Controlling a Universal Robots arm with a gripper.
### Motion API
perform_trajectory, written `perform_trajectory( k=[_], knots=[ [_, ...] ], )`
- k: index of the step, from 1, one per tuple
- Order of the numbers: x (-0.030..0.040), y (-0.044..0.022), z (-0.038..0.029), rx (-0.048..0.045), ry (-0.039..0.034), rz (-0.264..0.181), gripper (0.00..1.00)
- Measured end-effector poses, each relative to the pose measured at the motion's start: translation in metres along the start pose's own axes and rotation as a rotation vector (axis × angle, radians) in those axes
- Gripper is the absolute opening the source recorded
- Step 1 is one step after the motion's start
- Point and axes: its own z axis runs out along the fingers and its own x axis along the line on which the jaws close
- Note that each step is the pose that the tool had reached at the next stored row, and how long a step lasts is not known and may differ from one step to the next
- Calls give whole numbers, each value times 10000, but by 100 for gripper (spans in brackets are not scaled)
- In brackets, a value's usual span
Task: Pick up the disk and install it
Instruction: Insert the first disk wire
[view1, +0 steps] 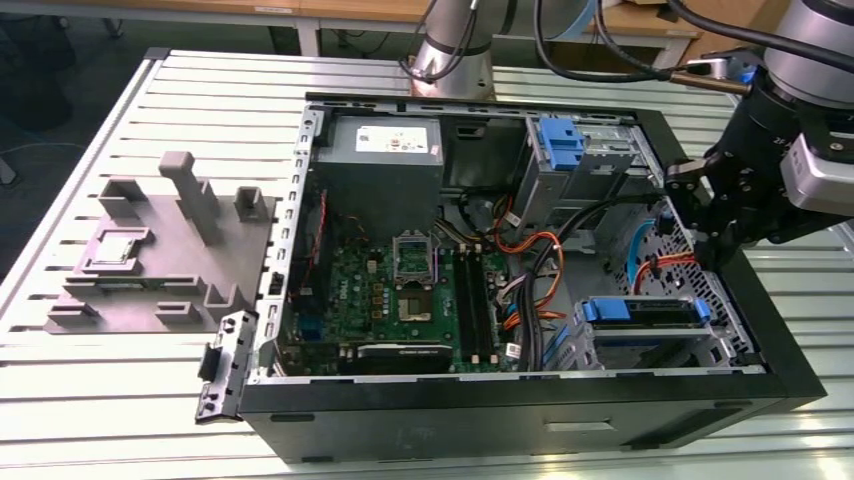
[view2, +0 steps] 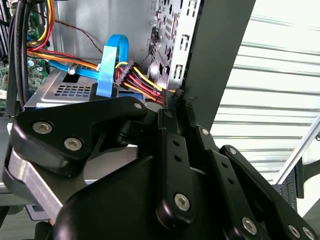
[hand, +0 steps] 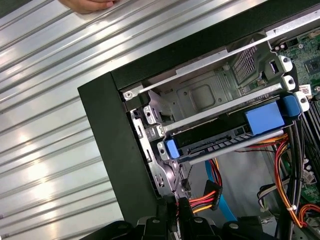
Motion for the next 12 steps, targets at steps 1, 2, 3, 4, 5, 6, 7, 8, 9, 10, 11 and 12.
perform_trajectory(
  k=[1, 2, 3, 4, 5, 6, 7, 8, 9, 10, 11, 12],
  knots=[
    [-1, 1, 6, 0, 2, 1, 24],
    [-2, 1, 13, 1, 5, 1, 24],
    [-4, 1, 20, 3, 8, 1, 24],
    [-5, 2, 27, 3, 9, 1, 24],
    [-6, 2, 33, 3, 10, 1, 24],
    [-6, 2, 33, 1, 10, 1, 24],
    [-5, 2, 30, 1, 11, 1, 22],
    [-4, 2, 24, 15, 5, 4, 22],
    [-2, 1, 14, 28, 0, 6, 18],
    [0, 1, 2, 30, -1, 7, 18],
    [0, 1, 0, 32, -2, 7, 18],
    [0, 1, 0, 32, -2, 7, 18]
  ],
)
